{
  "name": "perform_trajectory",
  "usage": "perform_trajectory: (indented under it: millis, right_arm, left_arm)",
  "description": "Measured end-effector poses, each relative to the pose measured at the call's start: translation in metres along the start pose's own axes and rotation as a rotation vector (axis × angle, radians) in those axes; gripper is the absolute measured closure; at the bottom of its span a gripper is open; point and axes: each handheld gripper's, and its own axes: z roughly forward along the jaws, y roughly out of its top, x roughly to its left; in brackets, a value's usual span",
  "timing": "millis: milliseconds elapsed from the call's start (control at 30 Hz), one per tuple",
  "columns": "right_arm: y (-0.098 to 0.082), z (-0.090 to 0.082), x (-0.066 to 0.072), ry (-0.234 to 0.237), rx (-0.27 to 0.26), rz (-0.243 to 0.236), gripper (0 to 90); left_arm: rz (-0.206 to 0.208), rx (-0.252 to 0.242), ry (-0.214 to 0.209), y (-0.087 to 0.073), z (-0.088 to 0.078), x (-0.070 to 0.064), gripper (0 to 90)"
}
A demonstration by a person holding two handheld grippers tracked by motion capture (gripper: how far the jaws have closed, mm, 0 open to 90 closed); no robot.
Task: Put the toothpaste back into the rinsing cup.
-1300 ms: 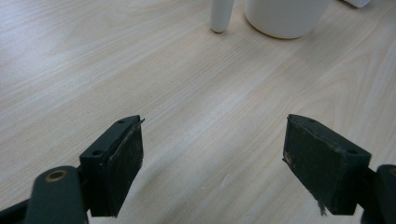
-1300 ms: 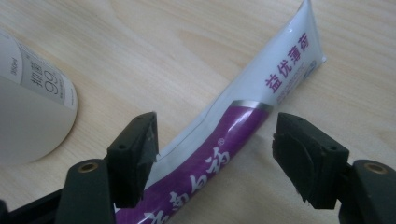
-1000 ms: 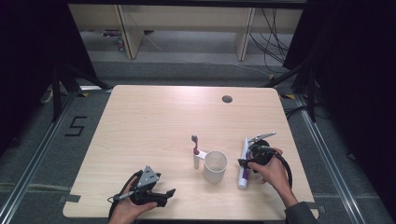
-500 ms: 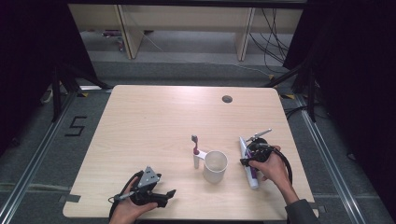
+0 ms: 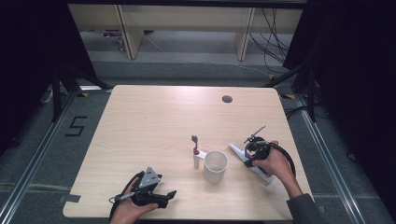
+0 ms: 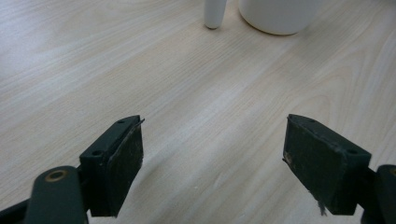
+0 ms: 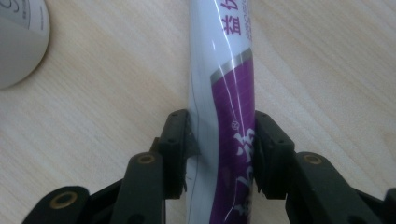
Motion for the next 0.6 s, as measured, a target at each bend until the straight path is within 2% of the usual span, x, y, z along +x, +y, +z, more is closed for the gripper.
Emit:
perform_trajectory:
  millis: [33,67,267,333,400,433,467,533,567,600]
  right_arm:
    - [0.001,0.0,0.001,-0.001,0.01,-0.01,62.1]
    - [0.003,0.001,-0.001,0.003,0.006,-0.051,62.4]
    - [0.01,0.001,-0.002,0.023,0.055,-0.073,65.3]
    - [0.011,0.001,-0.001,0.026,0.066,-0.075,67.2]
    - [0.013,0.0,0.0,0.045,0.07,-0.094,72.3]
    - [0.013,0.0,0.001,0.048,0.075,-0.097,75.3]
    - [0.014,0.0,0.002,0.059,0.08,-0.1,75.4]
    - [0.016,0.003,0.004,0.044,0.101,-0.14,75.4]
    - [0.016,0.003,0.004,0.044,0.101,-0.14,75.4]
    - [0.016,0.002,0.006,0.047,0.108,-0.114,75.4]
  left_arm:
    - [-0.003,0.001,0.001,0.0,0.0,0.0,19.5]
    - [-0.003,0.0,0.001,0.0,0.0,-0.001,19.5]
    - [-0.008,-0.007,0.001,0.0,0.001,-0.001,19.5]
    - [0.003,0.005,-0.005,0.0,0.0,-0.001,19.5]
    - [-0.002,0.001,0.004,0.0,0.001,-0.001,19.5]
    - [0.002,0.001,-0.005,0.0,0.001,-0.001,19.5]
    - [0.0,0.001,-0.004,0.0,0.001,-0.001,19.5]
    - [0.004,0.004,-0.005,0.0,0.001,-0.001,19.5]
    - [0.001,0.001,-0.007,0.0,0.001,-0.001,19.5]
    - [0.001,0.002,-0.007,0.0,0.001,-0.001,19.5]
